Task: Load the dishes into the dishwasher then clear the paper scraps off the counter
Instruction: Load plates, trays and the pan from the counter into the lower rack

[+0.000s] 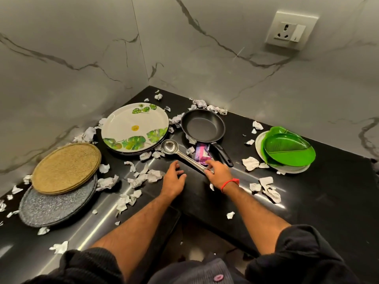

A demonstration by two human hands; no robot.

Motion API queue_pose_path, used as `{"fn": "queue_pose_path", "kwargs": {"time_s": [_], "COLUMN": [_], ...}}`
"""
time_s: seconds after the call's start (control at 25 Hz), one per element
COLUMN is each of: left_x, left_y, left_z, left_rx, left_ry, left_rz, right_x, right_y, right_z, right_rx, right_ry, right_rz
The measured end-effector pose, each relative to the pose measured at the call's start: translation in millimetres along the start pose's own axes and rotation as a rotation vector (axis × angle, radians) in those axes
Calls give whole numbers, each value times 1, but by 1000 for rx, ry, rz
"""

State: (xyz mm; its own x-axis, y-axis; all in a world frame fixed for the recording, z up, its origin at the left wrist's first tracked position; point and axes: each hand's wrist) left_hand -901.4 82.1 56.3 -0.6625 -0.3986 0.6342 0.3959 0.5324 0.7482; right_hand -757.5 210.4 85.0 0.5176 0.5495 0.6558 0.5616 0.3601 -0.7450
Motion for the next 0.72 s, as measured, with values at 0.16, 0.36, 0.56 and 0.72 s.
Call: {"fn": "queue_pose_path", "kwargs": {"time_s": [0.16,0.36,0.56,0.72], "left_x": [-3,-5,-22,-45], "left_y": [-7,-1,48,91], "left_z": [2,1,-44,-106], "left_rx": [3,107,138,103], "left_ry": [-27,0,-59,-200], "left_rz": [-54,-175,-394,-502], "right_x": [-19,-14,-7,35], "right_y": [-12,-11,-1,23], "right_z": [1,-5,-72,-160], "right_rx": [-137,-270,-365,-289], "right_ry": [-29,13,71,72], "right_rz": [-277,136,654,801]}}
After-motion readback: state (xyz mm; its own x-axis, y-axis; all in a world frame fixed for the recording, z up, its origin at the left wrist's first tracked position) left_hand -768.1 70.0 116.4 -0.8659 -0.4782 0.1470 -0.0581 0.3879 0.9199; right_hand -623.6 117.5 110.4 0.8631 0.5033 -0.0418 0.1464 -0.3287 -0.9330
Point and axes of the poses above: each hand's wrist, its own z-axis towards the middle knuckle, its own x-axis out of the back of the hand, y = z × x, and after that the axes turned 12 degrees about z, right-handed
